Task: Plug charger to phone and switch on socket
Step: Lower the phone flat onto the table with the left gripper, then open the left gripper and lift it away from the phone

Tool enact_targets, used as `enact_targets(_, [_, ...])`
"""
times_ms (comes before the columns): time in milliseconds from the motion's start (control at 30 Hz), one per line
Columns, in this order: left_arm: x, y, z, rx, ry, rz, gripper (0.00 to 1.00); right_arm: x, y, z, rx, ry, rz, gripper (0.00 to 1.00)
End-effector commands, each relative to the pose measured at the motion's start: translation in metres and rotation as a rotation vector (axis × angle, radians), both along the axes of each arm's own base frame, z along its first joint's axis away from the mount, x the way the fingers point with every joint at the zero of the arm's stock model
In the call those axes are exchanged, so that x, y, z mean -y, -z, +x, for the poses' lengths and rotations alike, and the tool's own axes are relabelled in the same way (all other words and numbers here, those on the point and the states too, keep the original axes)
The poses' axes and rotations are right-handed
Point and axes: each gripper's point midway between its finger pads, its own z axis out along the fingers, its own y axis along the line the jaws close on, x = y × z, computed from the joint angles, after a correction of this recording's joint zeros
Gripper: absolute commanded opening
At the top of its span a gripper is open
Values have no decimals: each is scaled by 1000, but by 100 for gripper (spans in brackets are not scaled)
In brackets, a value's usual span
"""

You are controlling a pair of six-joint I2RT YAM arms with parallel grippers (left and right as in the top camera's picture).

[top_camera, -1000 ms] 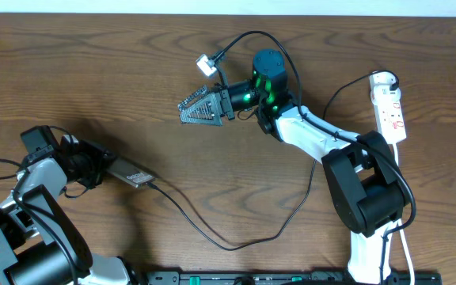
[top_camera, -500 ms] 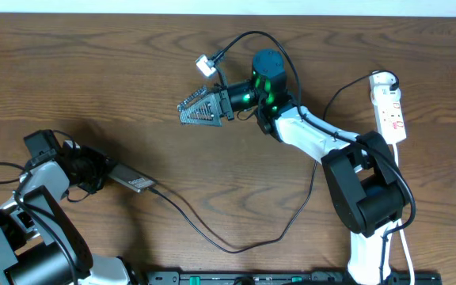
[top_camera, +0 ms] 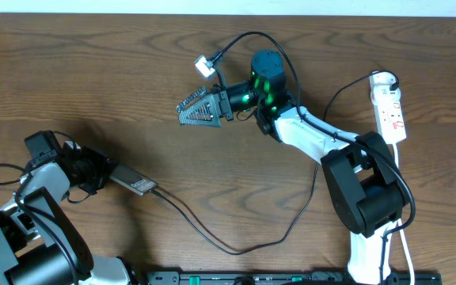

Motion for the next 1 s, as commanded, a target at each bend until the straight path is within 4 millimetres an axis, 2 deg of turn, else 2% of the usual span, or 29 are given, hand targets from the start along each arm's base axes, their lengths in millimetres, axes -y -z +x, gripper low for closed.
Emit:
enact_targets(0, [3,14,-18,-80,-10,7,17,-3,-10,-3,29,-12,16,99])
enact_targets(67, [3,15,-19,-83,-10,5,17,-3,-10,-3,29,-12,16,99])
enact_targets(100, [3,15,-19,-86,-10,4,23,-3,-10,-3,29,-12,16,99])
enact_targets(167, [4,15,-20,-90,-10,1,28,-3,-10,-3,29,-12,16,99])
enact_targets(500, [6,16,-24,-106,-9,-8,50,-3,-10,-4,30,-15,16,99])
enact_targets(933, [6,16,-25,-108,-9,-10,53,-3,-10,-4,29,-17,16,99])
enact_targets(967, [6,16,-24,-105,-9,-8,59,-3,-10,-4,29,-17,16,99])
